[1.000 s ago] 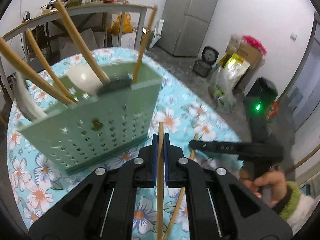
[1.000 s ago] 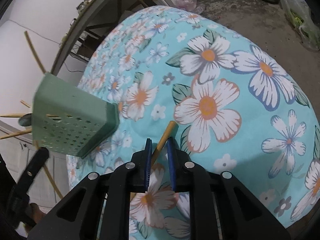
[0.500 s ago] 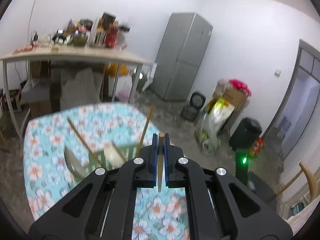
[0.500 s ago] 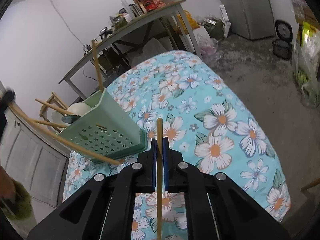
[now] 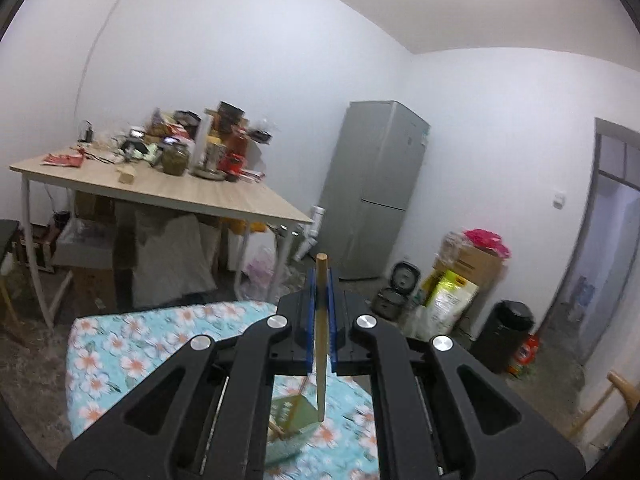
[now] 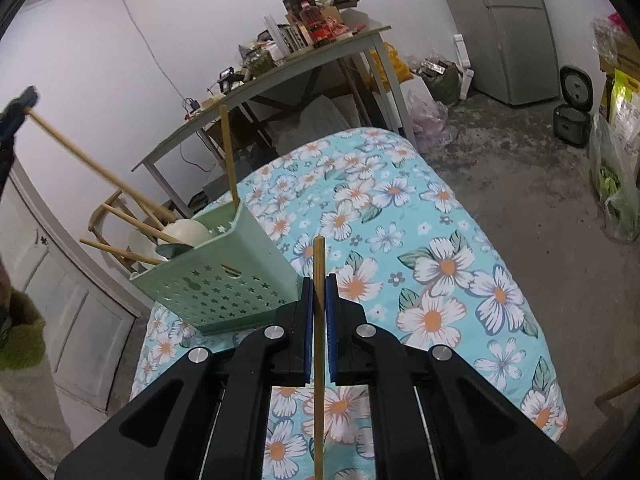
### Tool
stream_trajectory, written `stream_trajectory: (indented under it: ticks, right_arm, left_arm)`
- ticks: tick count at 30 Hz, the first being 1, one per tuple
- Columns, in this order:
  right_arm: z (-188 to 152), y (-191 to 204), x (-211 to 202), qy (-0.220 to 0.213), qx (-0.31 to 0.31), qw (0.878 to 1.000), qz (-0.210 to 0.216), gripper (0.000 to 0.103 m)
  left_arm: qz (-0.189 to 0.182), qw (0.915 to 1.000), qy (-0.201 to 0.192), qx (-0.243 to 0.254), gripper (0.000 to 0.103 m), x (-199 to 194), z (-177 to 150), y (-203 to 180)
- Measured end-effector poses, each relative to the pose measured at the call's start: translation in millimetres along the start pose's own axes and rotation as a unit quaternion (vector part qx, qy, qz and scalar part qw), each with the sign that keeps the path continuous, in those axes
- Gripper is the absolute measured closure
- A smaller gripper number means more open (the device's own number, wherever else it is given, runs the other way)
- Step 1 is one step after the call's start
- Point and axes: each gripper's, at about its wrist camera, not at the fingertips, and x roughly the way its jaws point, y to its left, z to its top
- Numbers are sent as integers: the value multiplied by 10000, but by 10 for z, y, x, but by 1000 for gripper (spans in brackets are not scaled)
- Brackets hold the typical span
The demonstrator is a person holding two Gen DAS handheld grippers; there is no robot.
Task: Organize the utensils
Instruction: 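Lower the chopsticks into the green holder and open both tools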
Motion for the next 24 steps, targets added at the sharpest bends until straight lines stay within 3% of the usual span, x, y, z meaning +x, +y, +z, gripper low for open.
stream_trajectory:
  ticks: [5,13,22,24]
  right_arm:
    - [41,19,-60,-88,-31,10000,28,97]
    - [39,35,-57,-71,-58,9999,66,97]
    - [49,45,-69,-76,-35,9999,103,97]
    - [59,47,-84,-96,-61,9999,109,97]
  left_arm:
    - [437,9990,36,113,98,278,-81,87]
    - [699,9969,353,-13,98,755,-385,252]
    - [688,9943,771,-245,97,967,-675,421]
    - [657,9943,782,-321,90,947,-682,456]
